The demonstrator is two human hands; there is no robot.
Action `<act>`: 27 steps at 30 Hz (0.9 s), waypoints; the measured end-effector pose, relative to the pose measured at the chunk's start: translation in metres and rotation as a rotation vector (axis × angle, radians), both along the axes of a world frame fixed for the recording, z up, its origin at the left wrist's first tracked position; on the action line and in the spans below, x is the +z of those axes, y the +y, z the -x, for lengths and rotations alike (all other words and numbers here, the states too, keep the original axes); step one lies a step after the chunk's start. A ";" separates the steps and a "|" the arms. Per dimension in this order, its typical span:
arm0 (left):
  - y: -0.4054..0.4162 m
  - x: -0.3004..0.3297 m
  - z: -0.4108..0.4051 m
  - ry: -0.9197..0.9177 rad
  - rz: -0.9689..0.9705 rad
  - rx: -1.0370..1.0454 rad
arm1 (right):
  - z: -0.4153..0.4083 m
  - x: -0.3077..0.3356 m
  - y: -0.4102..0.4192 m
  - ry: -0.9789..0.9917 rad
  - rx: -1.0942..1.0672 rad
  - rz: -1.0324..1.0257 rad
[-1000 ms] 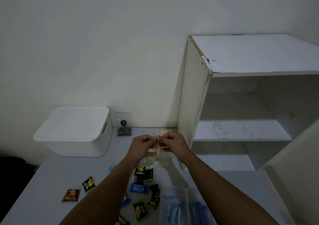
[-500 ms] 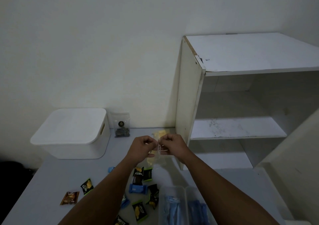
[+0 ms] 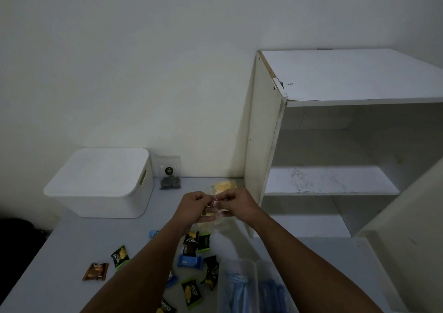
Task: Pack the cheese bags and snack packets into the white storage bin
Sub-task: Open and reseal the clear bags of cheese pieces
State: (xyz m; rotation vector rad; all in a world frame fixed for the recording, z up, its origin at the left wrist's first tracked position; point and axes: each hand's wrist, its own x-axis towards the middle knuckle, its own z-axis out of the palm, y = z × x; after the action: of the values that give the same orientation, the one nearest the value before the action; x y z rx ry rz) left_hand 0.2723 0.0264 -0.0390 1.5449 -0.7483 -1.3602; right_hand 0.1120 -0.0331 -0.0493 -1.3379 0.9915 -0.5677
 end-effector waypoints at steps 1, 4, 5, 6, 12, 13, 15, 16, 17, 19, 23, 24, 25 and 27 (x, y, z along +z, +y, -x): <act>0.000 0.001 -0.001 -0.012 0.004 -0.012 | -0.002 -0.001 0.001 0.004 0.004 0.005; 0.000 0.005 -0.006 -0.062 0.028 -0.035 | -0.008 -0.005 0.003 0.038 0.004 0.044; -0.001 0.005 -0.009 -0.072 0.035 -0.029 | -0.011 -0.006 0.004 0.049 0.012 0.057; -0.001 0.005 -0.012 -0.080 0.039 -0.020 | -0.014 -0.007 0.005 0.060 0.022 0.063; -0.005 0.006 -0.028 -0.103 0.028 -0.008 | -0.026 -0.010 0.000 0.140 0.019 0.135; -0.006 0.006 -0.030 -0.106 0.020 -0.015 | -0.030 -0.010 0.000 0.150 0.005 0.163; -0.007 0.004 -0.035 -0.131 -0.002 -0.051 | -0.036 -0.011 0.000 0.157 -0.022 0.205; -0.007 0.004 -0.038 -0.143 -0.009 -0.067 | -0.039 -0.011 0.001 0.157 -0.030 0.215; -0.008 0.004 -0.041 -0.146 -0.012 -0.079 | -0.042 -0.012 0.000 0.152 -0.032 0.212; -0.008 0.006 -0.048 -0.120 -0.014 -0.094 | -0.045 -0.010 0.000 0.122 -0.036 0.139; -0.011 0.011 -0.069 -0.134 0.022 -0.083 | -0.052 -0.001 -0.007 0.104 -0.064 -0.002; -0.013 0.011 -0.077 -0.183 0.055 -0.066 | -0.054 0.001 -0.011 0.112 -0.049 -0.014; -0.015 0.011 -0.085 -0.223 0.092 -0.057 | -0.055 0.003 -0.014 0.121 -0.024 -0.028; -0.016 0.011 -0.103 -0.294 0.150 -0.097 | -0.057 0.010 -0.022 0.144 0.041 -0.046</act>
State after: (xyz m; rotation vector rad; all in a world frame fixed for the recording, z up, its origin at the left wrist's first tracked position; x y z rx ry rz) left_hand 0.3749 0.0103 -0.0276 1.6237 -1.0938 -1.1288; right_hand 0.1688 -0.0548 -0.0391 -1.3695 1.0853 -0.4197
